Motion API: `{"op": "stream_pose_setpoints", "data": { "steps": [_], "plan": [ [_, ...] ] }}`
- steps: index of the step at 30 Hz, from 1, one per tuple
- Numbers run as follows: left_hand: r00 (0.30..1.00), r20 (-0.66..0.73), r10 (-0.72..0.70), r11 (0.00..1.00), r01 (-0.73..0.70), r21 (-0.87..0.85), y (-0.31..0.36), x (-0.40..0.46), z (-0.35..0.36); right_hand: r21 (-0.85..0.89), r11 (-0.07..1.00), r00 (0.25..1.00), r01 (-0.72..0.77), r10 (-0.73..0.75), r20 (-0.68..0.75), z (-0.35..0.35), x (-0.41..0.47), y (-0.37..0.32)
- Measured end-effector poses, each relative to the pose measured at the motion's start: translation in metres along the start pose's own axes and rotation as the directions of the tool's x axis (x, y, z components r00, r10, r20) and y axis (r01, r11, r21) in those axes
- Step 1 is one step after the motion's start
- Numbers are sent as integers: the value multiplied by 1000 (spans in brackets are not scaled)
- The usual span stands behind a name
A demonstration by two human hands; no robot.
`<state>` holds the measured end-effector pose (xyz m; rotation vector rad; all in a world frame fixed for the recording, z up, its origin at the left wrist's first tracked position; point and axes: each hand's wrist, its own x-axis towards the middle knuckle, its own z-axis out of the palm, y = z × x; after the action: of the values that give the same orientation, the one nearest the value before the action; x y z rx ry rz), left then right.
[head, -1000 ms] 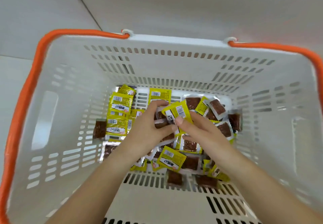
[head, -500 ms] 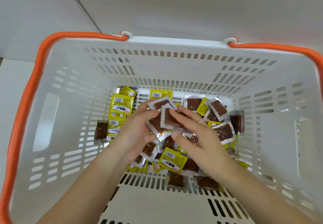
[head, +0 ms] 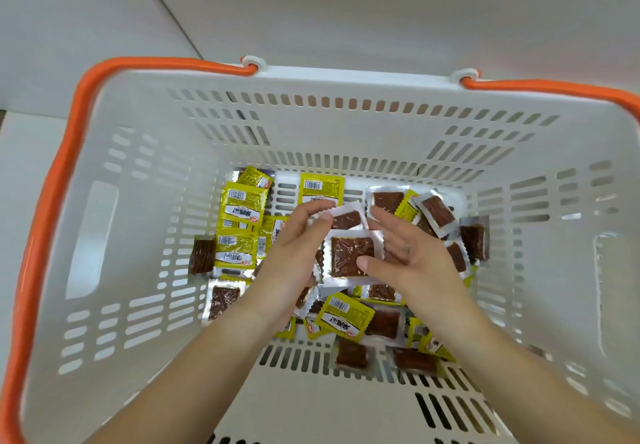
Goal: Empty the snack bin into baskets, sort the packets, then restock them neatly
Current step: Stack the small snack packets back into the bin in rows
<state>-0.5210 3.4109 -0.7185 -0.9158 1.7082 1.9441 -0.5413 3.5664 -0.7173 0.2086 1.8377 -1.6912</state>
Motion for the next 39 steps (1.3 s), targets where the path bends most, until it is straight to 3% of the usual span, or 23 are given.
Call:
{"op": "stream_pose_setpoints", "data": {
  "steps": [3, 5, 9, 15, 19, 21, 24, 28, 32, 35, 37, 39],
  "plan": [
    [996, -73, -45, 998, 41, -49, -7, 3, 0, -312, 942, 990, 125, -137, -17, 9, -5, 5],
    [989, -110, -98, 981, 78, -175, -10, 6, -2, -394, 902, 978, 179, -206, -27, 15, -6, 9],
    [977, -146, -155, 929, 94, -357, -10, 9, -2, -352, 917, 964, 188, -241, -114, 23, -6, 15],
    [974, -72, -216, 845, 149, -513, -9, 10, -3, -111, 991, 983, -78, 58, -176, 17, -4, 18],
    [951, -266, -155, 916, 37, -400, -6, 17, -15, 241, 915, 941, -325, 337, -13, 9, -1, 12],
    [939, -333, -85, 907, -65, -415, 0, 20, -23, 360, 854, 913, -375, 408, -16, 5, 1, 13],
    [959, -283, -11, 873, -128, -470, 8, 18, -31, 480, 802, 889, -357, 450, -90, -1, 7, 12],
    [995, -94, -33, 946, 1, -323, 5, 9, -15, 508, 818, 932, -270, 354, -75, -2, 7, 11],
    [975, -211, 75, 997, -75, 10, -5, 8, -3, 526, 818, 952, -232, 302, -50, 5, 5, 14],
    [965, -170, 202, 967, -169, 189, -4, 7, -4, 482, 846, 957, -228, 286, -50, 7, 4, 14],
    [982, -107, 155, 975, -135, 174, -2, 7, -7, 391, 898, 965, -204, 251, -75, 6, 3, 16],
    [994, -79, 69, 997, -66, 36, 0, 6, -10, 361, 908, 954, -211, 272, -128, 4, 3, 17]
  ]
}}
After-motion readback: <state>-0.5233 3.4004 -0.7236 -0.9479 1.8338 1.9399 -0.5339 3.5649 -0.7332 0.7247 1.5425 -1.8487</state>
